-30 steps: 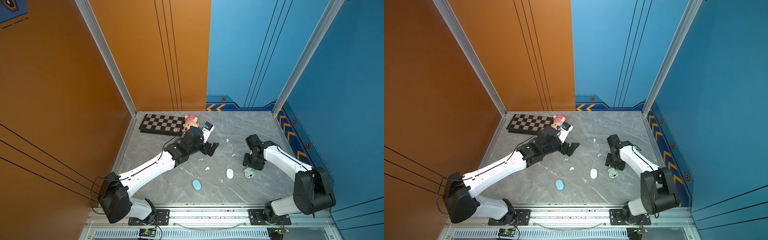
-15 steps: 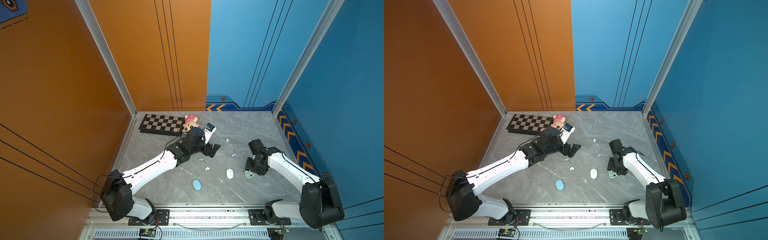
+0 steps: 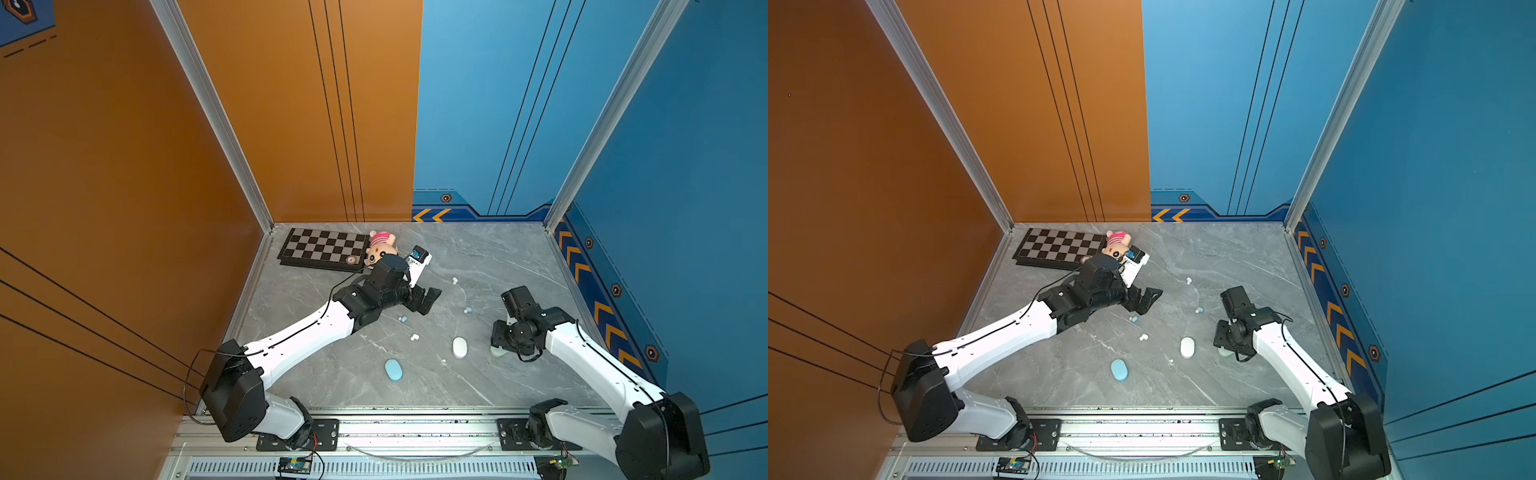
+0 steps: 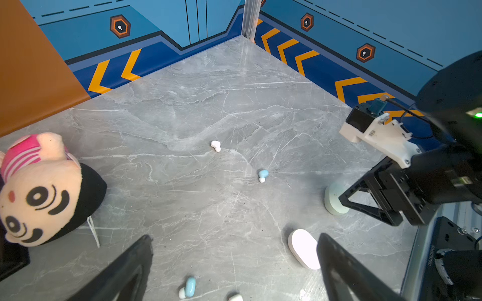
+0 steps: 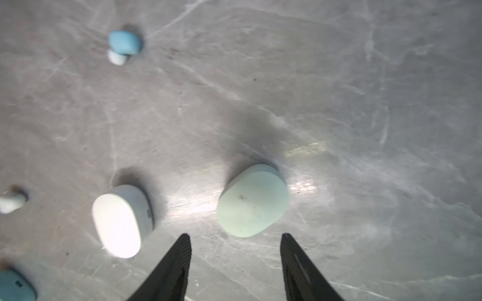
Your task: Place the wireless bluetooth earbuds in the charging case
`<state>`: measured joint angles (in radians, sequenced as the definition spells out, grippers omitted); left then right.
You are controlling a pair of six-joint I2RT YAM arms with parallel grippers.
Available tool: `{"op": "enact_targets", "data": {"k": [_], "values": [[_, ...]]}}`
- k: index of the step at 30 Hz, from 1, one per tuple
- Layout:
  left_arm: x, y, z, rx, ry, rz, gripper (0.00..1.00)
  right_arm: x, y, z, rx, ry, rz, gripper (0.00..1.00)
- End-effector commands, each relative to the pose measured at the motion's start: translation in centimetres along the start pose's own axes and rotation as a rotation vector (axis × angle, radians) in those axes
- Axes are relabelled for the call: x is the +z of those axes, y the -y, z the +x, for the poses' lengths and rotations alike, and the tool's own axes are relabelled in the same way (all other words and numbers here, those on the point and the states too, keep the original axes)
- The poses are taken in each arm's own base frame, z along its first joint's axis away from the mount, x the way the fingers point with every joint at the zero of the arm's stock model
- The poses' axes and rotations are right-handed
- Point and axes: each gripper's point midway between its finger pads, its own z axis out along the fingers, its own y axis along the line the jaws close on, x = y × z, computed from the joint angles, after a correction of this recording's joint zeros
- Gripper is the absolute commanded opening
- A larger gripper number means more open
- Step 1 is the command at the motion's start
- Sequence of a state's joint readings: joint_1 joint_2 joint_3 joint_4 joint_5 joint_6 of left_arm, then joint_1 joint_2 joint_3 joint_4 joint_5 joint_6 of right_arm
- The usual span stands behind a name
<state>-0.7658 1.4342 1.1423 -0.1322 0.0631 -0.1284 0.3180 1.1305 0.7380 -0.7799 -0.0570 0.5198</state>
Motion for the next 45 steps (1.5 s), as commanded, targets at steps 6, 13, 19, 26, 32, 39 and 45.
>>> {"op": "enact_targets", "data": {"k": [6,13,19,26,32,39,45], "values": [[-2.2,-1.5,-1.3,-0.043,0.076,-0.003,0.98,0.2,-7.0,1.3,-0.261,-0.018,-0.139,0.63],[-4.7,-2.2,0.1,0.004,0.114,-0.028,0.99,2.6,-8.0,2.6,-0.276,-0.039,-0.089,0.7],[-5.0,-2.7,0.4,0.007,0.109,-0.039,1.0,4.4,-8.1,2.8,-0.285,-0.073,-0.034,0.67],[-5.0,-2.8,0.3,-0.003,0.106,-0.047,0.99,4.9,-8.5,3.0,-0.32,-0.08,-0.014,0.59],[-5.0,-2.9,0.5,-0.015,0.101,-0.048,0.99,4.6,-8.5,3.0,-0.351,-0.071,-0.008,0.47],[-4.8,-2.5,0.2,-0.015,0.089,-0.019,0.98,2.2,-9.7,1.7,-0.423,0.005,-0.074,0.24],[-4.7,-1.3,0.0,0.01,0.088,0.065,0.97,-2.0,-12.3,0.8,-0.538,0.051,-0.299,0.2]]}}
